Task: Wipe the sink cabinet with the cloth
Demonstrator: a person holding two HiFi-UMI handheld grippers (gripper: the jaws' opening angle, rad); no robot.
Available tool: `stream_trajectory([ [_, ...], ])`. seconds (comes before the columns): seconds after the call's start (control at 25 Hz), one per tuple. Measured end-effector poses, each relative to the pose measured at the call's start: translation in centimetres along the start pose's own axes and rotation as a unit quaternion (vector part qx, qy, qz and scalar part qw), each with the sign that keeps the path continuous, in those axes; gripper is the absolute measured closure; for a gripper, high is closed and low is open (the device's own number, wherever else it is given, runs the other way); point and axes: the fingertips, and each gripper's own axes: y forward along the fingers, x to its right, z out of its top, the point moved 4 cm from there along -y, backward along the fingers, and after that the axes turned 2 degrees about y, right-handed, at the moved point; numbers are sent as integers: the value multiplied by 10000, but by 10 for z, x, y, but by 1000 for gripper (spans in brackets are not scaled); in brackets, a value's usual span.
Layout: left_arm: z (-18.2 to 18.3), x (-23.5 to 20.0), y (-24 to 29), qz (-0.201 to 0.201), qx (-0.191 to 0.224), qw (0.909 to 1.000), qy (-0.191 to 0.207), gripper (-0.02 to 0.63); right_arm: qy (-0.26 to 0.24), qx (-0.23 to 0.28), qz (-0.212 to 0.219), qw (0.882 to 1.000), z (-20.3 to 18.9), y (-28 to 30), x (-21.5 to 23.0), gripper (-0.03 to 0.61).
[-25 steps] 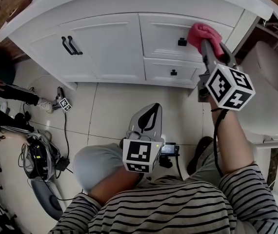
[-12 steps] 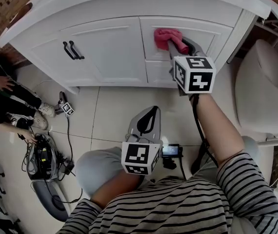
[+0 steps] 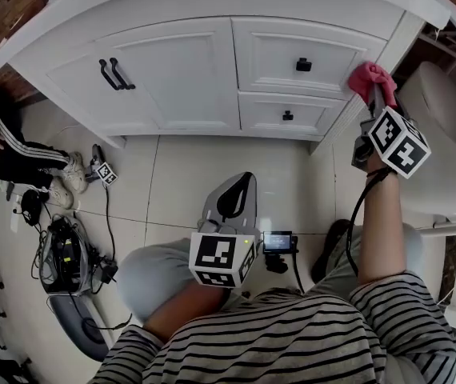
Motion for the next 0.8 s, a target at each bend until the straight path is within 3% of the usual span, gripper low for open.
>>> stream_trajectory([
  [0.08, 3, 2, -1, -31, 57, 10000, 0, 614, 239, 73, -125, 9996, -7, -13, 2, 483],
  [0.12, 4, 4, -1, -66, 84, 9999, 6, 614, 301, 16, 132, 9995, -15, -14, -11, 483],
  [0.2, 6, 8, -1, -126, 126, 9998, 38, 614, 222, -218, 1010, 9944, -38, -8, -62, 483],
  [0.28, 5, 10, 0, -135, 122, 9998, 79, 614, -60, -432, 1897, 9809, -62, 4, -126, 483],
  [0.4, 3, 10, 2, -67, 67, 9999, 130, 614, -651, -656, 2667, 9593, -92, 27, -203, 483],
  [0.48, 3, 8, 1, 0, 46, 9999, 151, 614, -975, -797, 2773, 9525, -107, 43, -228, 483],
  [0.6, 4, 5, 1, 57, 56, 9999, 107, 614, -1230, -765, 2756, 9503, -109, 52, -224, 479],
  [0.8, 5, 8, 5, -65, 100, 9999, 95, 614, -870, -605, 1856, 9769, -98, 49, -130, 480],
])
